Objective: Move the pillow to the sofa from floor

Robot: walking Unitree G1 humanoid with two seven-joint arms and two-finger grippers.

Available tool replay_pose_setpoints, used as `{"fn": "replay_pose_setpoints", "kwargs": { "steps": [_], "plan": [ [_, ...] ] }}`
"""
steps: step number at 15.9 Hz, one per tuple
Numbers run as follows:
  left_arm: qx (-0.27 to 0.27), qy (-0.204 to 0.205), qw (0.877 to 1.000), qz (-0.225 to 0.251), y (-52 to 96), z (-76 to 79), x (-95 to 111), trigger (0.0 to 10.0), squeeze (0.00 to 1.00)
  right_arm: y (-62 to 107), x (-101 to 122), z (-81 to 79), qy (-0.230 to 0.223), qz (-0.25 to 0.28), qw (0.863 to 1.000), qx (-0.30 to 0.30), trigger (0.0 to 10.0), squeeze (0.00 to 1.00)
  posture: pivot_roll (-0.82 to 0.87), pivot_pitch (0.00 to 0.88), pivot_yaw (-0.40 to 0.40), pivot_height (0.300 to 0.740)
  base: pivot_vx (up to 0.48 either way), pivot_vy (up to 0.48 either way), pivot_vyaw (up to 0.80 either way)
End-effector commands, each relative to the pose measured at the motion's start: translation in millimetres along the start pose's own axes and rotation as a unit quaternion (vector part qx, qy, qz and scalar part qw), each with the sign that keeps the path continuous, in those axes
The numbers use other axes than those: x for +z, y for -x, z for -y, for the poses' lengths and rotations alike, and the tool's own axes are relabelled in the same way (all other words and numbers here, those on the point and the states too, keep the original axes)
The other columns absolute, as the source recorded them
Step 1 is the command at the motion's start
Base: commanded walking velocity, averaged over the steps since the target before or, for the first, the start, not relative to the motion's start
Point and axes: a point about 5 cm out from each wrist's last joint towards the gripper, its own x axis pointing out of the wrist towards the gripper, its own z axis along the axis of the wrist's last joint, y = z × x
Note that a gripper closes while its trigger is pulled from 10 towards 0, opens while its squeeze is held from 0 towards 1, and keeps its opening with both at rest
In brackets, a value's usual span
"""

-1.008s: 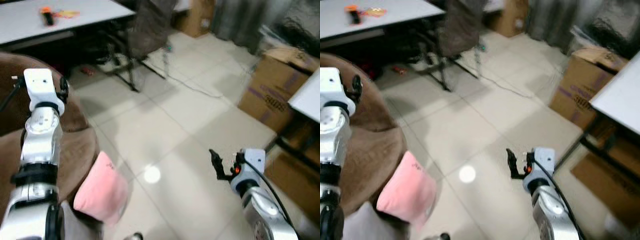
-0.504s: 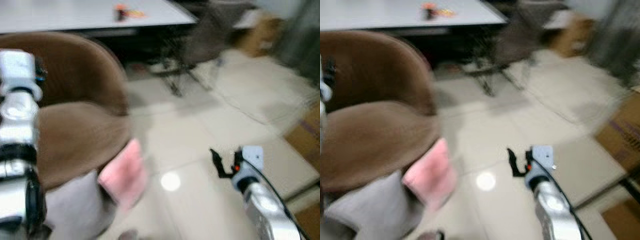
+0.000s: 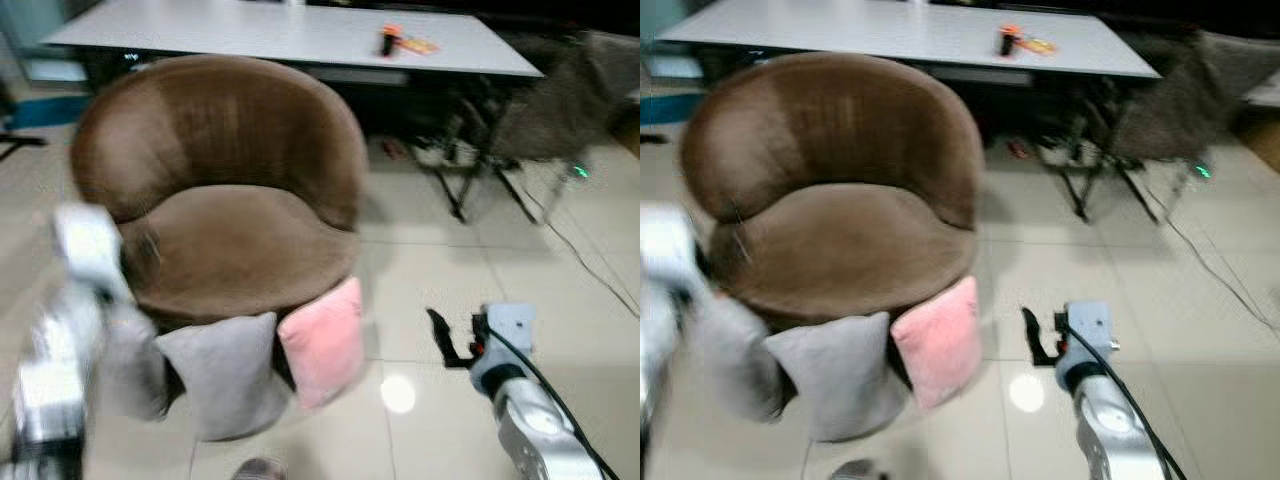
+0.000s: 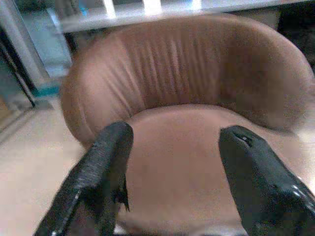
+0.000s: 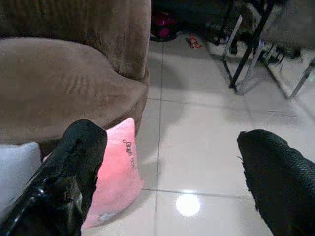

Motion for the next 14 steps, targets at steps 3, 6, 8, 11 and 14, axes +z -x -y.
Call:
{"fn": "replay_pose_setpoints", "kwargs": {
  "steps": [3,6,8,11,14],
  "plan": [
    [-0.005,-0.056,0.998,0.026,30.9,23.8,2,10.0,0.00,0.9,7,-9.8,0.034,0.018,0.999,0.022,10.0,1.00,0.08,0.000,-0.069,0.740,0.000,0.000,0.80],
    [-0.015,-0.080,0.997,-0.003,60.3,38.9,-5,10.0,0.00,0.5,3,-14.6,0.077,0.027,0.996,0.031,10.0,1.00,0.11,0.000,-0.083,0.740,0.000,-0.131,0.71],
    [-0.006,-0.076,0.997,-0.009,62.2,43.9,-5,10.0,0.00,-6.0,0,-8.4,0.038,0.021,0.999,-0.008,10.0,1.00,0.11,0.000,-0.073,0.740,0.000,-0.414,0.00],
    [-0.010,-0.055,0.998,0.002,53.8,58.4,2,10.0,0.00,-18.3,16,-7.2,-0.001,0.030,0.999,-0.018,10.0,1.00,0.05,0.000,-0.056,0.740,0.000,-0.135,0.00],
    [-0.013,-0.038,0.999,0.016,37.7,58.7,5,10.0,0.00,-22.8,30,-9.6,-0.028,0.076,0.996,-0.041,10.0,0.00,-0.01,0.000,-0.035,0.740,0.000,0.000,0.00]
  ]
}}
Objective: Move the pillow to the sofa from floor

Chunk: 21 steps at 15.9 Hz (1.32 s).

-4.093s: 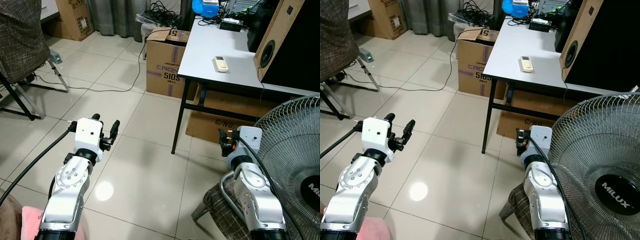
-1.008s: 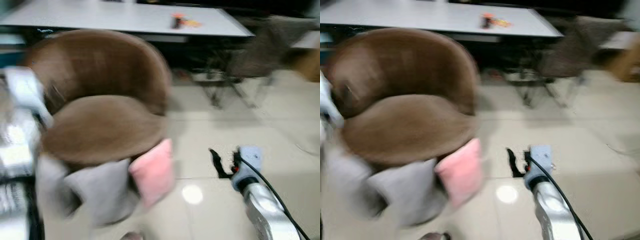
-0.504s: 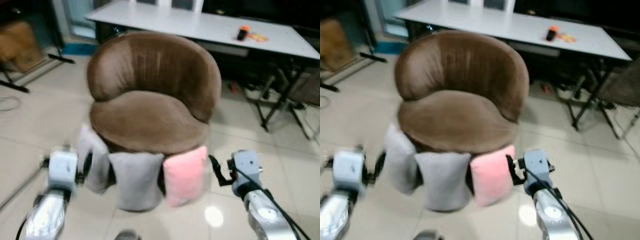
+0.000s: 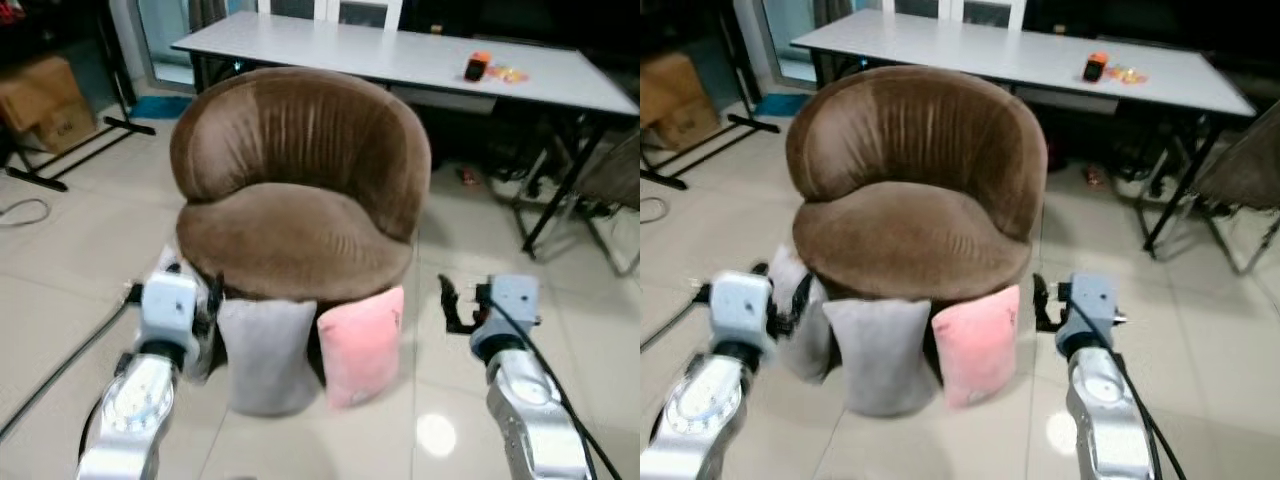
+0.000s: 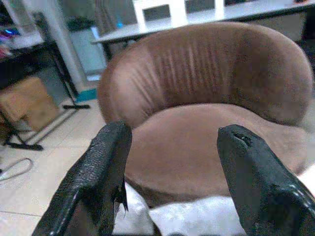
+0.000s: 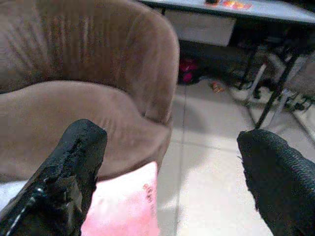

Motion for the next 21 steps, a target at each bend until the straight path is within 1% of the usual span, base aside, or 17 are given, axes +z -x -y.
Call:
{"fn": "replay_pose_setpoints", "kwargs": {
  "steps": [1,2,3,4,6,9,10,11,12,13,14,15,16,18,20,21],
  "plan": [
    [0.005,0.000,1.000,-0.018,0.5,-0.3,-9,10.0,0.00,-0.1,2,0.0,-0.004,0.002,1.000,-0.006,10.0,0.00,0.00,0.000,-0.035,0.740,0.000,0.000,0.00],
    [0.001,0.001,1.000,-0.016,-0.2,3.2,-8,10.0,0.00,0.8,-2,2.9,-0.009,-0.016,1.000,-0.015,10.0,0.00,0.00,0.000,-0.035,0.740,0.000,0.000,0.00],
    [-0.007,0.007,1.000,-0.011,-1.2,7.2,-5,10.0,0.00,1.4,-4,0.5,-0.026,-0.021,0.999,0.013,10.0,0.00,0.01,0.000,-0.041,0.740,0.000,0.000,0.00],
    [-0.009,0.022,1.000,-0.007,-2.0,9.8,-2,10.0,0.00,1.3,-3,-1.7,-0.037,-0.013,0.999,0.027,10.0,0.00,0.01,0.000,-0.044,0.740,0.000,0.000,0.00],
    [-0.016,0.030,0.999,-0.008,-2.9,13.5,0,10.0,0.00,-1.5,-1,-4.8,-0.023,-0.016,0.999,0.043,10.0,0.00,0.02,0.000,-0.044,0.740,0.141,0.000,0.00],
    [-0.022,0.027,0.999,-0.010,-6.1,18.2,0,10.0,0.00,-9.4,0,-3.2,-0.027,-0.021,0.999,0.018,10.0,0.00,0.03,0.000,-0.050,0.740,0.306,0.000,0.71],
    [-0.022,0.027,0.999,-0.010,-7.9,18.6,0,10.0,0.00,-11.9,1,-2.7,-0.032,-0.021,0.999,0.008,10.0,0.00,0.04,0.000,-0.051,0.740,0.311,0.000,0.00],
    [-0.015,0.038,0.999,-0.012,-11.0,15.9,2,10.0,0.00,-15.8,0,-2.0,-0.029,-0.027,0.999,-0.005,10.0,0.00,0.04,0.000,-0.048,0.740,0.311,0.000,0.00],
    [-0.016,0.040,0.999,-0.009,-12.9,14.6,5,10.0,0.00,-18.9,1,-2.2,-0.017,-0.026,0.999,-0.009,10.0,0.00,0.04,0.000,-0.040,0.740,0.307,0.000,0.00],
    [-0.018,0.043,0.999,-0.007,-14.4,13.4,7,10.0,0.00,-21.6,4,-1.5,-0.011,-0.014,1.000,-0.013,10.0,0.00,0.03,0.000,-0.035,0.740,0.307,0.000,0.00],
    [-0.019,0.042,0.999,-0.008,-15.7,13.0,7,10.0,0.00,-23.4,6,-0.5,-0.015,-0.011,1.000,-0.019,10.0,0.00,0.02,0.000,-0.029,0.740,0.311,0.000,0.00],
    [-0.019,0.040,0.999,-0.010,-16.5,12.7,5,10.0,0.00,-23.7,7,-0.2,-0.035,-0.015,0.999,-0.011,10.0,0.00,0.00,0.000,-0.023,0.740,0.307,0.000,0.00],
    [-0.018,0.043,0.999,-0.013,-16.8,12.7,4,10.0,0.00,-22.3,7,1.4,-0.044,-0.016,0.999,-0.011,10.0,0.00,0.00,0.000,-0.021,0.740,0.311,0.000,0.00],
    [-0.018,0.044,0.999,-0.016,-16.4,13.1,3,10.0,0.00,-19.3,4,5.9,-0.035,-0.022,0.999,-0.024,10.0,0.00,0.00,0.000,-0.031,0.740,0.311,0.000,0.00],
    [-0.016,0.042,0.999,-0.018,-15.6,12.9,2,10.0,0.00,-18.9,1,4.6,-0.038,-0.028,0.999,-0.014,10.0,0.00,0.00,0.000,-0.033,0.740,0.311,0.000,0.00],
    [-0.012,0.040,0.999,-0.023,-13.2,11.9,-1,10.0,0.00,-17.7,-1,0.1,-0.045,-0.034,0.998,0.006,10.0,0.00,0.00,0.000,-0.036,0.740,0.315,0.000,0.00]
  ]
}}
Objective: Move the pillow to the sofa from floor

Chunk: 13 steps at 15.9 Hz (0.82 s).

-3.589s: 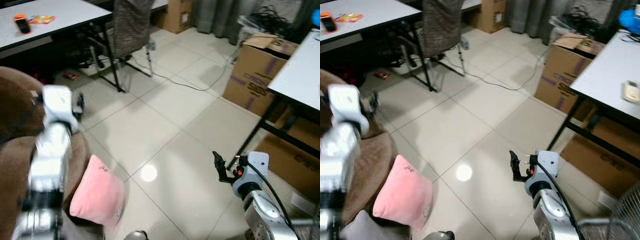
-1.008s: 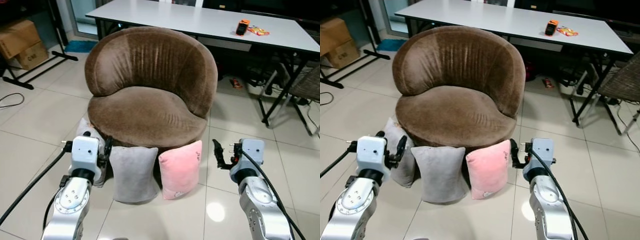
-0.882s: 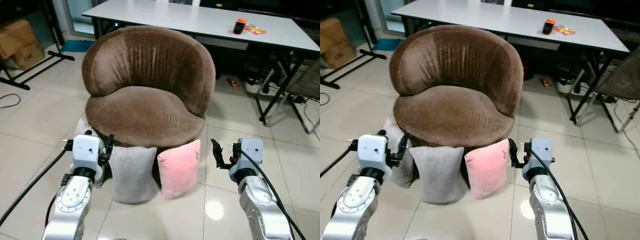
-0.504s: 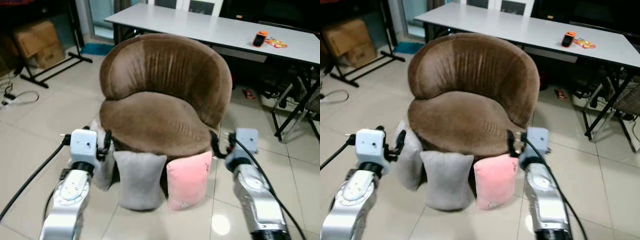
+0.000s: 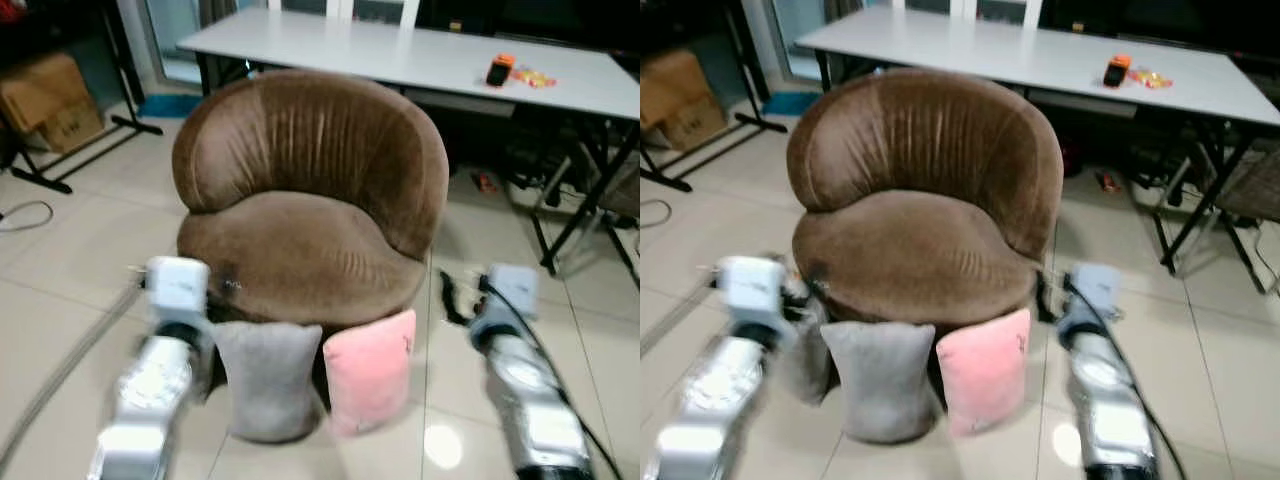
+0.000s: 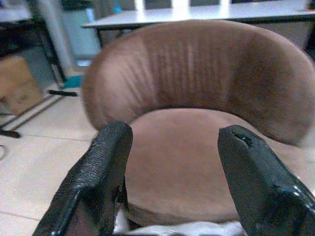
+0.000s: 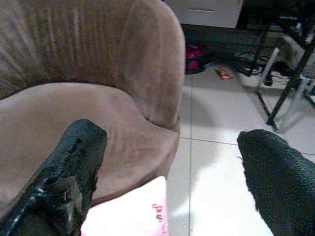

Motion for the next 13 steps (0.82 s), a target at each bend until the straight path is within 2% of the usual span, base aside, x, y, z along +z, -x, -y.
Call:
{"fn": "replay_pose_setpoints", "kwargs": {
  "steps": [1,5,13],
  "plan": [
    [0.016,-0.014,1.000,0.004,0.7,-9.7,3,10.0,0.00,-0.7,4,-11.7,-0.014,0.003,1.000,0.023,10.0,0.00,0.00,0.000,-0.039,0.740,0.315,0.000,0.00],
    [0.025,-0.011,1.000,0.010,-0.7,-9.7,6,10.0,0.00,-6.0,8,-16.8,0.002,0.006,1.000,0.027,10.0,0.00,0.02,0.000,-0.063,0.740,0.313,0.000,0.00],
    [0.020,-0.011,1.000,0.014,-9.3,-10.2,7,10.0,0.00,-10.8,11,-19.4,-0.011,0.010,1.000,0.027,10.0,0.00,0.02,0.000,-0.046,0.740,0.313,0.000,0.00]
  ]
}}
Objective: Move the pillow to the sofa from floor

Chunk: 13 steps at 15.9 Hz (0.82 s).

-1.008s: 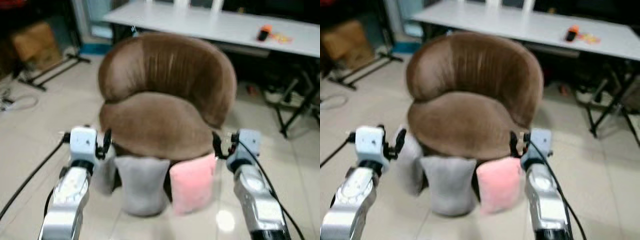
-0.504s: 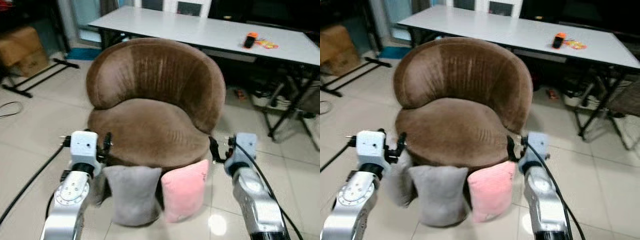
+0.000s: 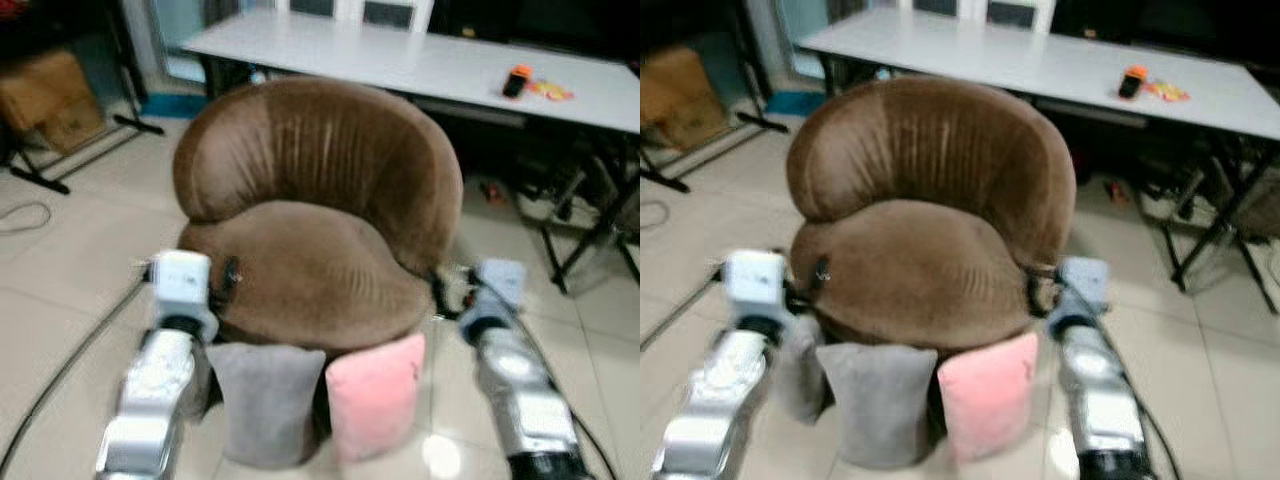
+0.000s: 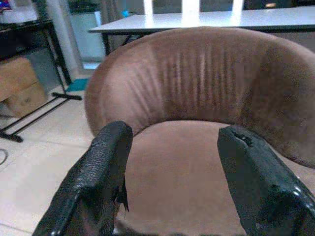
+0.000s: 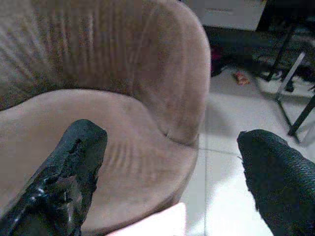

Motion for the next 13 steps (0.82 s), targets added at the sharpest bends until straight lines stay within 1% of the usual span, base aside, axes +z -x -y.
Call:
{"fn": "replay_pose_setpoints", "kwargs": {
  "steps": [1,5,6,8,9,11,12,13],
  "plan": [
    [0.011,-0.009,1.000,-0.001,-0.2,-7.6,0.3,10.0,0.00,-1.6,6.8,-8.6,-0.003,0.014,1.000,0.013,10.0,0.00,0.02,0.000,-0.048,0.740,0.326,0.000,0.00],
    [0.016,-0.009,1.000,-0.001,-0.4,-9.4,0.0,10.0,0.00,-4.0,7.3,-10.8,-0.001,0.016,1.000,0.018,10.0,0.00,0.03,0.000,-0.053,0.740,0.339,0.000,0.00],
    [0.019,-0.014,1.000,-0.009,-0.3,-9.7,-2.1,10.0,0.00,-4.4,7.5,-11.1,-0.001,0.016,1.000,0.019,10.0,0.00,0.03,0.000,-0.053,0.740,0.285,0.000,0.00],
    [0.021,-0.029,0.999,-0.023,-0.3,-9.6,-6.7,10.0,0.00,-5.3,7.9,-12.2,-0.002,0.017,1.000,0.023,10.0,0.00,0.03,0.000,-0.052,0.740,0.000,0.000,0.00],
    [0.020,-0.029,0.999,-0.021,-0.3,-9.6,-6.5,10.0,0.00,-5.8,7.7,-12.4,-0.002,0.017,1.000,0.024,10.0,0.00,0.03,0.000,-0.051,0.740,0.000,0.000,0.00],
    [0.016,-0.038,0.999,-0.009,-1.2,-9.9,-3.7,10.0,0.00,-7.6,8.9,-13.9,0.014,0.024,0.999,0.034,10.0,0.00,0.03,0.000,-0.048,0.740,0.000,0.000,0.00],
    [0.016,-0.039,0.999,-0.008,-2.0,-9.7,-3.1,10.0,0.00,-9.0,10.6,-13.5,0.022,0.031,0.999,0.028,10.0,0.00,0.03,0.000,-0.045,0.740,0.000,0.000,0.80],
    [0.014,-0.042,0.999,-0.007,-2.8,-9.1,-2.4,10.0,0.00,-10.9,12.1,-13.9,0.023,0.032,0.999,0.026,10.0,0.00,0.03,0.000,-0.044,0.740,0.000,-0.469,0.80]
  ]
}}
